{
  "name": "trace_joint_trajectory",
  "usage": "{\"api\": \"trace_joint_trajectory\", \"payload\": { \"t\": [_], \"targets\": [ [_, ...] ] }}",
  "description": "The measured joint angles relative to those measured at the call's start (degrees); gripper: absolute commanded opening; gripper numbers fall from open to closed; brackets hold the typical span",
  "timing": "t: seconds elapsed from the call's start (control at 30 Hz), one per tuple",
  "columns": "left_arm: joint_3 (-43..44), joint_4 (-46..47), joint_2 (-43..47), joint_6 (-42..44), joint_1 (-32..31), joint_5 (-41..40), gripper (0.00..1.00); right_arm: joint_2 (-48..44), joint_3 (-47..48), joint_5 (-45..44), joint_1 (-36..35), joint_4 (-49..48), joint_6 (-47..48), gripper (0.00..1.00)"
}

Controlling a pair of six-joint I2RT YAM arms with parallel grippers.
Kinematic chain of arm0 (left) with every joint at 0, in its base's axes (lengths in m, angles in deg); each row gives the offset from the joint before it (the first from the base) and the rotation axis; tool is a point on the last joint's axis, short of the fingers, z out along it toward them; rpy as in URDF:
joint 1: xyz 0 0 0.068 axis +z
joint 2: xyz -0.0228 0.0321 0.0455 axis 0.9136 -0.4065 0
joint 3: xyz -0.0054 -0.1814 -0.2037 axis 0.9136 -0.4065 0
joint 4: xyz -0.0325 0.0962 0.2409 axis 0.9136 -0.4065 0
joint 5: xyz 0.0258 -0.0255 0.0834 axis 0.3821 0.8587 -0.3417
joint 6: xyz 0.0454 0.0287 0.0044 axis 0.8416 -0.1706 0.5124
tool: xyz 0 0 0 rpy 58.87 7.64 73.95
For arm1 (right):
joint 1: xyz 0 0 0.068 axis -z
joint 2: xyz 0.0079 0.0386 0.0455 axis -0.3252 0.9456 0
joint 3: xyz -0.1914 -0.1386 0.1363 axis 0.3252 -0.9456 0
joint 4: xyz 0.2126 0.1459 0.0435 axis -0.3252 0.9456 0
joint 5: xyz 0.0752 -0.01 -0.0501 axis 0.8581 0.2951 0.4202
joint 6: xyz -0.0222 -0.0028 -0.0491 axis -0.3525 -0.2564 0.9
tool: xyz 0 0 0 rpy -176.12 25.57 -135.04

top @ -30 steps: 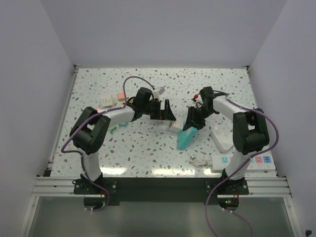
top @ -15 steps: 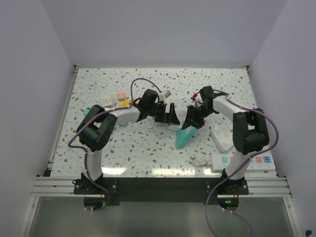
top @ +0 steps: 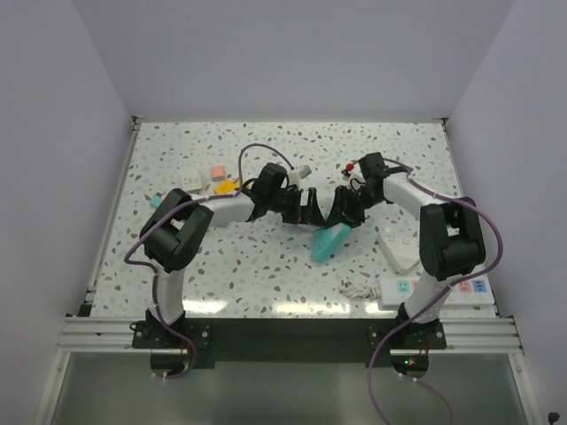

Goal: Pull the plug off the socket

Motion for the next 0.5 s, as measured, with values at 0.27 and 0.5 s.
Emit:
{"api": "trace_joint_trajectory", "payload": {
  "t": [0.27,0.5],
  "targets": [
    [-3.63,5.14,0.02,-5.60,-0.24,0.37,0.50,-0.70,-0.48,-1.53,-0.22,-0.22,0.13,0.00],
    [-4.26,6.60,0.20,-8.52,-0.59,-0.31,0.85,-2.58,-1.25,-3.43,-0.39,-0.17,0.44,0.00]
  ]
}}
